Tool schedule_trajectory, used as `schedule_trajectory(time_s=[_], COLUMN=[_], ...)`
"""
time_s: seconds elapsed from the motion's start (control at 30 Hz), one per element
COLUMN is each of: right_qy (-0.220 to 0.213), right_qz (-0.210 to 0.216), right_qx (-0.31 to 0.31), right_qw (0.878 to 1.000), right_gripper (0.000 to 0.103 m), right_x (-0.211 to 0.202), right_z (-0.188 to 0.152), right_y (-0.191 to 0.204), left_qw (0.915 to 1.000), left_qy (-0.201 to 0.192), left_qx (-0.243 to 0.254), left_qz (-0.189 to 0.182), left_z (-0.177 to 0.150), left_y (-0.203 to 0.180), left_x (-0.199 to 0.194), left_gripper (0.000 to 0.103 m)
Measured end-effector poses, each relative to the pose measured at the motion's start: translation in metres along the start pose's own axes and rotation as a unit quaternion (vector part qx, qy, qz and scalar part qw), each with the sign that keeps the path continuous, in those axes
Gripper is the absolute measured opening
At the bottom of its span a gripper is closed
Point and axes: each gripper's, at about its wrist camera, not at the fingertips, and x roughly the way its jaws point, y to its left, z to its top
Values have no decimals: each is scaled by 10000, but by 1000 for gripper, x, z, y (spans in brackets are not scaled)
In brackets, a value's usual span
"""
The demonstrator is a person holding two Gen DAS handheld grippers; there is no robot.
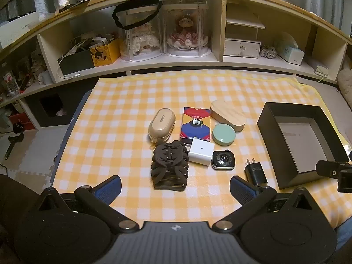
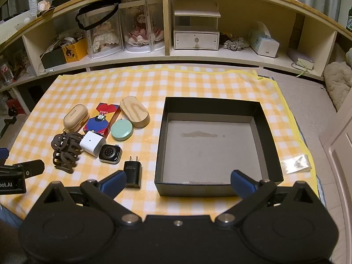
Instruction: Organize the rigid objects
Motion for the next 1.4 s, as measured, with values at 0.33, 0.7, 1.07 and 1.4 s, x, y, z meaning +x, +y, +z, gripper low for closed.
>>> schedule_trajectory(time_s=[0.33, 0.7, 1.07, 1.4], right_qy=[26, 42, 51, 58], right_qz=[0, 1, -4, -7], right_qx=[8, -2, -3, -2], right_qw=[10000, 10000, 10000, 10000], right_gripper=[102, 102, 102, 102], right_x=[1, 2, 1, 1], right_z=[0, 0, 0, 0], right_y=[0, 0, 0, 0], left_qw=[10000, 10000, 10000, 10000], left_qy=[20, 37, 37, 39], left_qx=[-8, -12, -14, -16], left_qz=[2, -8, -7, -6], left_z=[0, 0, 0, 0], left_y=[0, 0, 0, 0], left_x=[-1, 0, 0, 0], left_gripper=[103, 103, 103, 103])
